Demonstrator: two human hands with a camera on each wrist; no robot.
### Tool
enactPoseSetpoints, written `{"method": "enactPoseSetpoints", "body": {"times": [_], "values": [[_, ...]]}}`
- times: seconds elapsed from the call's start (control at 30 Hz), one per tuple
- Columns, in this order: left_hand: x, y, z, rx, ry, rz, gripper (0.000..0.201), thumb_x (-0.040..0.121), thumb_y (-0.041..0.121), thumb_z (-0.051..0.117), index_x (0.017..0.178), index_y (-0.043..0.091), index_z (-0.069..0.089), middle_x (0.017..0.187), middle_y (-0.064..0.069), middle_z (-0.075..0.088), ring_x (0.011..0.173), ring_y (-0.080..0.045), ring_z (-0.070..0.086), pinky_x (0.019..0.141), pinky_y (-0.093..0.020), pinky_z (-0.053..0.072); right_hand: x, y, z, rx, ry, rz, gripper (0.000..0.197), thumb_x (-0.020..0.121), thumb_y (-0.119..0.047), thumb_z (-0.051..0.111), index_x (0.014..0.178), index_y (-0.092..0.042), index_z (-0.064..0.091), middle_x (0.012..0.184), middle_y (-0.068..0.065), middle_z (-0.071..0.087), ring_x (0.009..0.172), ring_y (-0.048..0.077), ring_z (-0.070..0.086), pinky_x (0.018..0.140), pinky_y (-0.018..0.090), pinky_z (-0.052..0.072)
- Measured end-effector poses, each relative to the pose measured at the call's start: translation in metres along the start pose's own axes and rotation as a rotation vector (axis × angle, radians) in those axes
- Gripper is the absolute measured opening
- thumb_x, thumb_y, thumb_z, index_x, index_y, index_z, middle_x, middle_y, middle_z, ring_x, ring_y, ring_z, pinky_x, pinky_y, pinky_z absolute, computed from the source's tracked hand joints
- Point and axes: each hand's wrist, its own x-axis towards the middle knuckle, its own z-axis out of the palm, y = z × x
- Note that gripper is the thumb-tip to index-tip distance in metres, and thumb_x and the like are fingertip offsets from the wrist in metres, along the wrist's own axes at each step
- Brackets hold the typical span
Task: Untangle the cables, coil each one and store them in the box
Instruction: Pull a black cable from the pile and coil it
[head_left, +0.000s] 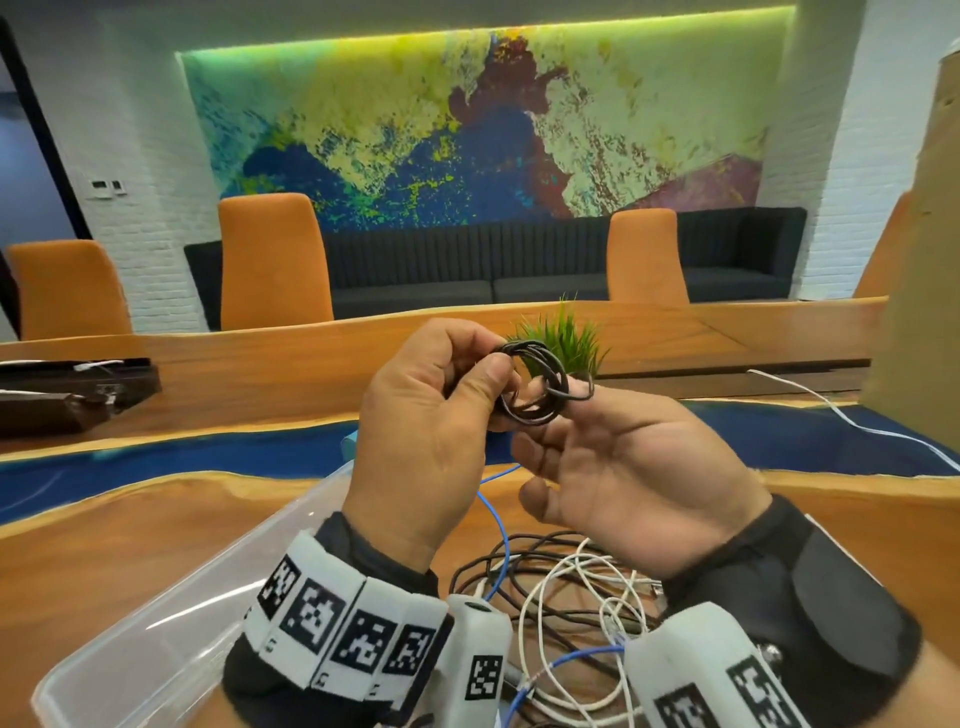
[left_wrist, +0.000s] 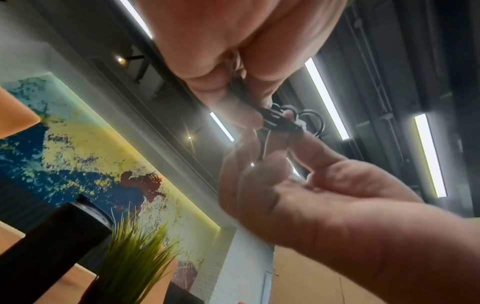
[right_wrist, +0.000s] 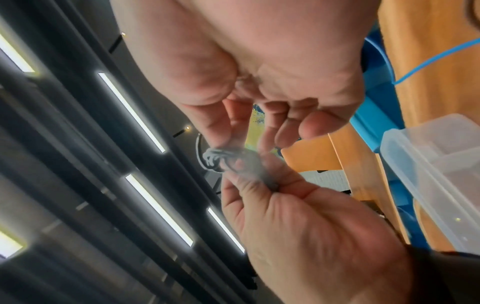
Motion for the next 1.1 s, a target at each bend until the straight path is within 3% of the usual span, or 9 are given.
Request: {"method": "enactPoseSetpoints", "body": {"times": [0.1,0.2,0.27,0.47,0.6,0.73,0.9,1.0,1.1], "values": [[0.0,0.0,0.0,0.031,0.029,0.058,0.018,0.096,0.004,0.059,0.093,0.021,0.063,0.082,-0.004,0.07,0.076,-0.014,0.069,0.064,-0.024,0.058,-0.001,0.0,-0.004,0.011,-0.122,0.041,0.021,0.072,-0.026,0.054,0.081,-0.014,0.069,0.102,0.009,0.058,0.084,0.021,0.051,0.068,0.037,0.039],[-0.002,-0.002,0.002,0.075,0.049,0.097,0.015,0.092,0.012,0.059,0.092,0.027,0.063,0.085,0.0,0.071,0.078,-0.017,0.069,0.065,-0.026,0.059,-0.005,-0.003,-0.003,-0.08,-0.168,0.013,0.017,0.072,-0.017,0.062,0.089,-0.016,0.063,0.101,0.008,0.064,0.088,0.023,0.057,0.07,0.037,0.045],[-0.004,-0.007,0.004,0.099,0.053,0.095,0.013,0.092,0.014,0.06,0.092,0.026,0.064,0.086,0.001,0.071,0.08,-0.017,0.07,0.065,-0.025,0.058,-0.005,-0.003,0.001,-0.263,-0.055,-0.051,0.011,0.078,-0.014,0.074,0.086,-0.02,0.069,0.094,0.006,0.067,0.081,0.02,0.063,0.066,0.033,0.052],[-0.002,-0.012,0.002,0.14,0.157,0.078,0.022,0.096,0.006,0.061,0.093,0.028,0.063,0.086,0.0,0.071,0.078,-0.016,0.07,0.063,-0.021,0.056,-0.004,-0.001,0.009,-0.587,0.258,-0.29,0.015,0.094,-0.002,0.057,0.1,-0.011,0.068,0.069,0.008,0.066,0.054,0.014,0.06,0.05,0.027,0.053],[0.009,-0.011,-0.012,0.045,0.275,-0.039,0.019,0.098,0.005,0.056,0.093,0.023,0.06,0.081,-0.002,0.069,0.068,-0.008,0.067,0.061,-0.019,0.055,-0.006,-0.009,0.001,-0.877,0.312,-0.335,0.017,0.095,-0.007,0.059,0.092,-0.017,0.073,0.069,0.005,0.07,0.055,0.011,0.062,0.051,0.024,0.05],[0.013,-0.009,-0.015,-0.228,0.33,-0.271,0.014,0.101,0.006,0.051,0.095,0.016,0.06,0.077,0.0,0.066,0.067,-0.007,0.063,0.06,-0.018,0.054,-0.015,-0.017,0.0,-1.183,0.128,-0.42,0.016,0.089,-0.011,0.066,0.09,-0.023,0.077,0.081,-0.009,0.074,0.074,0.001,0.066,0.064,0.014,0.05],[0.013,-0.002,-0.012,-0.674,0.146,-0.519,0.016,0.101,0.011,0.047,0.092,0.016,0.059,0.073,0.001,0.063,0.065,-0.006,0.059,0.054,-0.015,0.05,-0.015,-0.017,-0.002,-1.097,-0.077,-0.361,0.017,0.09,-0.004,0.063,0.093,-0.013,0.077,0.074,0.002,0.072,0.071,0.006,0.067,0.068,0.016,0.051],[0.006,0.003,-0.005,-0.676,-0.089,-0.6,0.014,0.097,0.013,0.049,0.09,0.017,0.06,0.069,0.002,0.062,0.06,-0.005,0.057,0.052,-0.017,0.047,-0.007,-0.01,-0.01,-1.268,0.08,-0.333,0.021,0.089,-0.014,0.068,0.077,-0.03,0.075,0.066,-0.005,0.068,0.062,0.001,0.06,0.059,0.015,0.049],[0.0,0.003,0.003,-0.434,-0.213,-0.543,0.016,0.1,0.007,0.048,0.092,0.015,0.059,0.069,0.0,0.062,0.057,-0.004,0.058,0.049,-0.015,0.046,-0.003,-0.01,-0.013,-1.324,0.267,-0.445,0.024,0.085,-0.024,0.073,0.061,-0.026,0.069,0.059,-0.002,0.063,0.055,0.003,0.052,0.052,0.023,0.044]]}}
